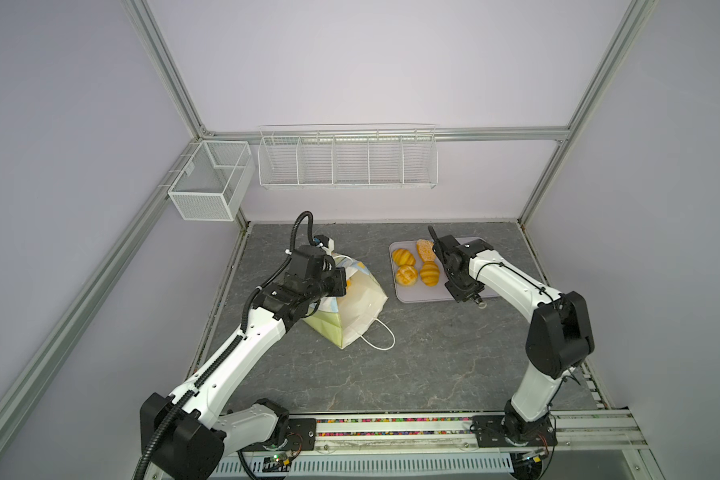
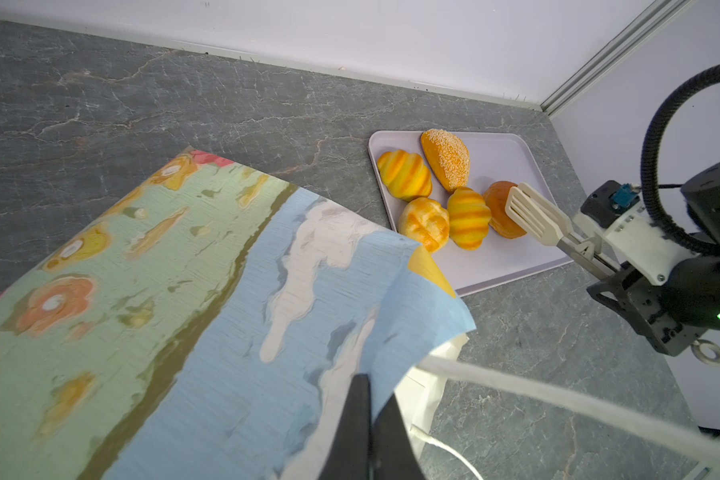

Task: Take the fake bread out of the paper bag
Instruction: 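Carry the round orange bun over the lavender tray and release it, then move the empty tongs back toward the bag opening with the right gripper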

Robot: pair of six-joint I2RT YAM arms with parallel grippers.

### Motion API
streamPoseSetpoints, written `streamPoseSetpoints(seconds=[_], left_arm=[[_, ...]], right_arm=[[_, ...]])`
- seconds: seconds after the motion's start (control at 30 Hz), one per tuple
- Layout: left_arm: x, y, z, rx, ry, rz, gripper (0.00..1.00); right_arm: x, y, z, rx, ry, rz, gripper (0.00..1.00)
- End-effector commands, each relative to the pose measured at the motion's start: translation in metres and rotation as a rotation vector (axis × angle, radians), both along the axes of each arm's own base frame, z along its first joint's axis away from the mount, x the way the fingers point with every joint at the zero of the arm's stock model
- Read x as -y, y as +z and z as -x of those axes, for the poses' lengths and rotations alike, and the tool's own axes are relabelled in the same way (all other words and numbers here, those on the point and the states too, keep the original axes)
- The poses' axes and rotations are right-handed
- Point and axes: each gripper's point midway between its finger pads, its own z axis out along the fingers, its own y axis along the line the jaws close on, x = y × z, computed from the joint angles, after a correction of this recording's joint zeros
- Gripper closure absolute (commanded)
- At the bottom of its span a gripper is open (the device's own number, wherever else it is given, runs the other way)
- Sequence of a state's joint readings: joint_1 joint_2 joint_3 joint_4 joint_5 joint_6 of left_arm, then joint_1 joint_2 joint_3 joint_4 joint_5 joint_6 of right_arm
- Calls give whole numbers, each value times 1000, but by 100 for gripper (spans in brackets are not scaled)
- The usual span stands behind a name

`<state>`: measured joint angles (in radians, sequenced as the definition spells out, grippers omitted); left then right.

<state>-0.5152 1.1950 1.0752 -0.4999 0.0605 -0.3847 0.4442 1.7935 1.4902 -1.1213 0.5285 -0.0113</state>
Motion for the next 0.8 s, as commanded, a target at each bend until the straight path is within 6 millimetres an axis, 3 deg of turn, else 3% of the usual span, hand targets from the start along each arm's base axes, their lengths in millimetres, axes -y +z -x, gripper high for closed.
streamPoseSetpoints(seconds=[0.0, 0.2, 0.3, 0.5, 0.6, 0.77], left_arm=[[-5, 1, -1, -12, 26, -4, 100], [-5, 4, -1, -6, 24, -3, 100], [-5, 8, -1, 5, 20, 1, 100], [-5, 20, 0, 43, 0, -9, 100], [-4, 26, 2, 79, -33, -21, 100], [1, 31, 6, 156, -109, -42, 100]], right_arm=[[-5, 22, -4, 71, -18, -39, 71], [-5, 45, -4, 143, -43, -74, 78], [9, 54, 0, 178, -108, -72, 80], [43, 34, 20, 114, -296, -149, 83], [37, 30, 29, 110, -301, -211, 84], [9, 24, 45, 93, -277, -384, 83]])
